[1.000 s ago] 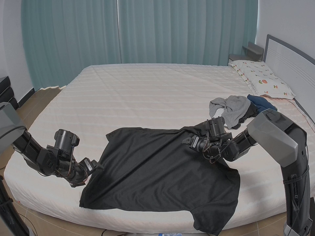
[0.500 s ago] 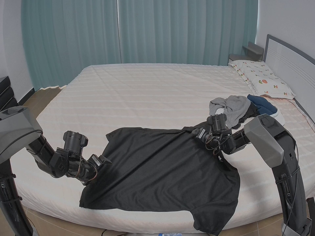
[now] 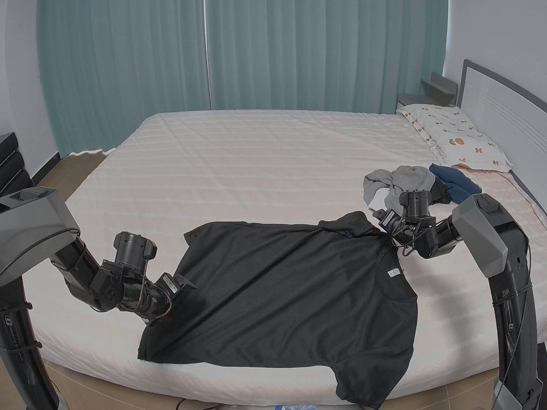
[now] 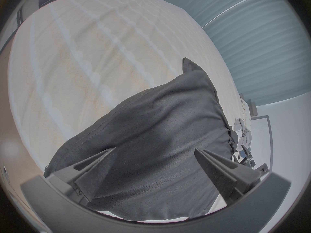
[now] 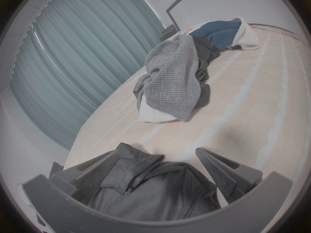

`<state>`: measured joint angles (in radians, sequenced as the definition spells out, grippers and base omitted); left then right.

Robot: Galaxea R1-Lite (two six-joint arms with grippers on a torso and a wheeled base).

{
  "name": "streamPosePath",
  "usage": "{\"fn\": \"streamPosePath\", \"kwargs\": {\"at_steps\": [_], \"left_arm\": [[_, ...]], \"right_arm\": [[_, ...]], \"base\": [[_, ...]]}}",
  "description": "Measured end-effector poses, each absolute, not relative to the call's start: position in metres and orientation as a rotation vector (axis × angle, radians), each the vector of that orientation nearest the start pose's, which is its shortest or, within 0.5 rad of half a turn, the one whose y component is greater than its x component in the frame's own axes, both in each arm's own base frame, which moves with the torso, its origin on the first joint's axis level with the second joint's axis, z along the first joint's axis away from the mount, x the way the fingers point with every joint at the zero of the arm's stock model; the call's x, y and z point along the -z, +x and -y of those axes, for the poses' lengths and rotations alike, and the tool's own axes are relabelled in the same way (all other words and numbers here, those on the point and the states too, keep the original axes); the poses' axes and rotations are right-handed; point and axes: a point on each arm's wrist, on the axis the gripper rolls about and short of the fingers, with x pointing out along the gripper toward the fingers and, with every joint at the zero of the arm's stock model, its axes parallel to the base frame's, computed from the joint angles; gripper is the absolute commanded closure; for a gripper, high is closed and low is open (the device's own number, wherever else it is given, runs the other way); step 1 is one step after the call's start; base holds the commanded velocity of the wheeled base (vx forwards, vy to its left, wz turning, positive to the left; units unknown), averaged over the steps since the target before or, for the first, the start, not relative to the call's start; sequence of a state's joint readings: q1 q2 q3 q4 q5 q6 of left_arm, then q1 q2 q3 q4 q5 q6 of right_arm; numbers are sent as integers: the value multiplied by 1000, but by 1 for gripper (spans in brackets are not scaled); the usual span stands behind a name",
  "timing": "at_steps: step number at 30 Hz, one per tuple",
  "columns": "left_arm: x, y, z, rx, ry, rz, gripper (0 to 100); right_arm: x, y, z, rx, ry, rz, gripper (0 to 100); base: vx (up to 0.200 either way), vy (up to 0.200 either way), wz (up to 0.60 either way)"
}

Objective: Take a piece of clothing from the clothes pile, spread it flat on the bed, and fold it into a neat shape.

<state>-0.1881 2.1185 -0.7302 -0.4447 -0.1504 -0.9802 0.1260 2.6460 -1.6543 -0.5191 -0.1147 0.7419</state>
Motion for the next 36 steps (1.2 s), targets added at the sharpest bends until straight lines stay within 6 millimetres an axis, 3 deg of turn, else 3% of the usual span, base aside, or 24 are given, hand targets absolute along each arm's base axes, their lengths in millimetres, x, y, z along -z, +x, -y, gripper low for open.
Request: {"fn": "streamPosePath", "kwargs": {"at_steps": [12,28,36], "left_arm": [[-15,316,64,-178,-880,-1022,0],[-16,317,63,-176,-883,-1015,0],[-19,320,62,-172,-889,-1000,0]], "right_arm": [[6,484,-41,166,687,-479,0],[-6,399,-34,105,719,-551,0],[-10,366,-36,37,895,-562,0]], "base": [[0,0,0],[0,0,0],[0,0,0]]}}
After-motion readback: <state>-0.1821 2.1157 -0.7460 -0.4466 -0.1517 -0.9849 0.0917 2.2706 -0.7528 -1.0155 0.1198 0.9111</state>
